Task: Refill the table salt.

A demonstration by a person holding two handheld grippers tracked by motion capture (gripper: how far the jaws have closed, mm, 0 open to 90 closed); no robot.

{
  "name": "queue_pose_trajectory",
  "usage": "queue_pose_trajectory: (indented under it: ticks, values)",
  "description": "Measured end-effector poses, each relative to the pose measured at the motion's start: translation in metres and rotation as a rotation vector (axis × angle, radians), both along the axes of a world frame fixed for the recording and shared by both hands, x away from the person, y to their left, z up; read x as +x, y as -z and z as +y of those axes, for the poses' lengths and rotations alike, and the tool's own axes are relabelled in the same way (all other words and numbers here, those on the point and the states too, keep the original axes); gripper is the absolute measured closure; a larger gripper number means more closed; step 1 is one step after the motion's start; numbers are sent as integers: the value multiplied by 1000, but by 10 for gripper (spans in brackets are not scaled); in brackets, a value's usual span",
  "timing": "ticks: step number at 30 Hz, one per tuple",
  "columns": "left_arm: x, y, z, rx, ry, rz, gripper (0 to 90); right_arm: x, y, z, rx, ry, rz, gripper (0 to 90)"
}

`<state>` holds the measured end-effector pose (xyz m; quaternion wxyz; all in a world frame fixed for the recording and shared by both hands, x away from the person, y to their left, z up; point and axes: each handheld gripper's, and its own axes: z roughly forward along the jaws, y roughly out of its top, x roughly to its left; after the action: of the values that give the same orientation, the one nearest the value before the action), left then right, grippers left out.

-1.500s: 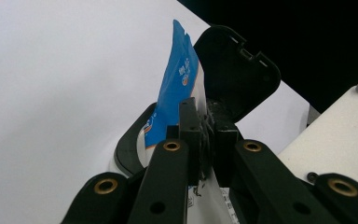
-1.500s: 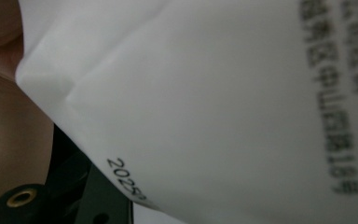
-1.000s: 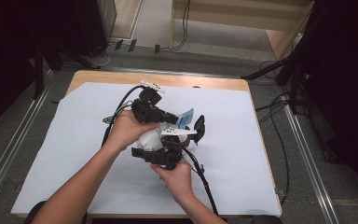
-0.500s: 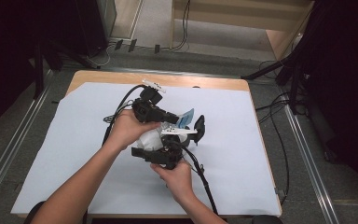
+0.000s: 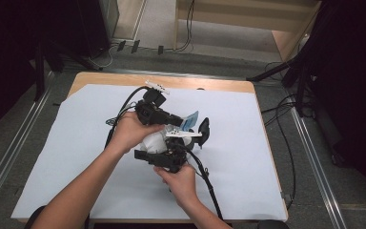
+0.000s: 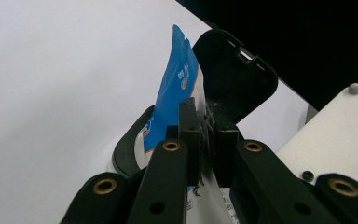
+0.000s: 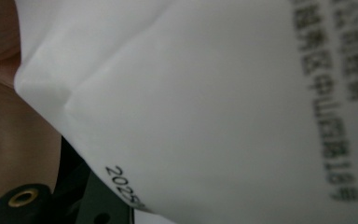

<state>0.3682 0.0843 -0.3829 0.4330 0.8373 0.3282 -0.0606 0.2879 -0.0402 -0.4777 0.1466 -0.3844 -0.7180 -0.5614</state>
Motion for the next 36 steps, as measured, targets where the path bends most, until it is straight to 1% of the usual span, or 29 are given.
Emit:
queue_pose_trajectory:
  ticks: [11,13,18,28,36]
  values:
    - [0,0,0,2,2,0,878,0,0,0,-8,2,-2,562]
    - [0,0,0,5,0,-1,878,1,1,0,1,1,10,564]
    - [0,0,0,5,1,0,878,0,1,0,5,4,17,563]
    - [0,0,-1,3,1,0,878,1,0,0,0,5,8,561]
    - [1,0,-1,0,2,0,878,1,0,-1,-4,8,11,558]
